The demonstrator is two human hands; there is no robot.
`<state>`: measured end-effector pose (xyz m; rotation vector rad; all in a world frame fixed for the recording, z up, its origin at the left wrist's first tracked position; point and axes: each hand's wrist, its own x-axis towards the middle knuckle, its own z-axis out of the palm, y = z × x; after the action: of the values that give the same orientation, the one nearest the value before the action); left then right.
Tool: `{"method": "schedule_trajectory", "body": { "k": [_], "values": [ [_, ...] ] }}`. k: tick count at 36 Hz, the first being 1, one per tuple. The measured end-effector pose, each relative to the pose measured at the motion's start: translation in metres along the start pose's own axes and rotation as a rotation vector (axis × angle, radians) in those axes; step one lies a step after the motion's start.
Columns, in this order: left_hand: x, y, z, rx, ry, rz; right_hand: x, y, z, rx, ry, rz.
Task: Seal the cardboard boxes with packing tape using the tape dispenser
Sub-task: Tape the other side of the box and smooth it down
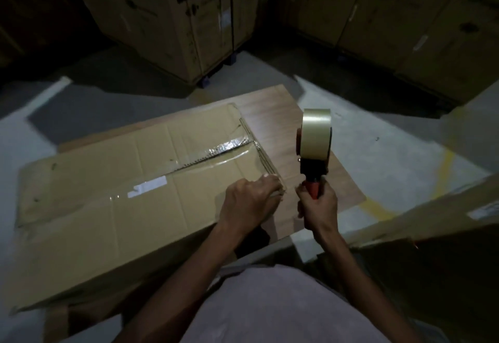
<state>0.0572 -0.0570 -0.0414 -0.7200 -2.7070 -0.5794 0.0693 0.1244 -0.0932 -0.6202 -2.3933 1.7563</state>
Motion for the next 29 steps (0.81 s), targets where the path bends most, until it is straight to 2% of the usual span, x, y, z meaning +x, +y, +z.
{"method": "schedule_trajectory", "body": {
  "k": [6, 10, 13, 16, 20, 22, 24, 29],
  "values": [
    [0.017, 0.001, 0.011, -0.154, 0.068, -0.17, 0.013, -0.022, -0.026, -0.201, -0.036, 0.042],
    [0.024, -0.001, 0.022, -0.283, 0.211, -0.284, 0.002, -0.03, -0.028, 0.043, -0.099, 0.07],
    [0.034, -0.003, 0.023, -0.48, 0.294, -0.437, -0.001, -0.04, -0.034, 0.179, -0.155, 0.036],
    [0.048, -0.001, 0.018, -0.707, 0.162, -0.664, 0.005, -0.055, -0.04, 0.255, -0.217, -0.013],
    [0.07, -0.001, -0.003, -1.221, -0.036, -0.969, 0.011, -0.064, -0.037, 0.313, -0.314, -0.081],
    [0.076, -0.007, -0.015, -1.377, -0.14, -1.006, 0.014, -0.063, -0.033, 0.328, -0.361, -0.114],
    [0.079, -0.014, -0.026, -1.41, -0.19, -0.988, 0.016, -0.061, -0.031, 0.35, -0.405, -0.127],
    [0.079, -0.025, -0.041, -1.452, -0.172, -0.981, 0.019, -0.053, -0.031, 0.369, -0.531, -0.112]
  ]
}}
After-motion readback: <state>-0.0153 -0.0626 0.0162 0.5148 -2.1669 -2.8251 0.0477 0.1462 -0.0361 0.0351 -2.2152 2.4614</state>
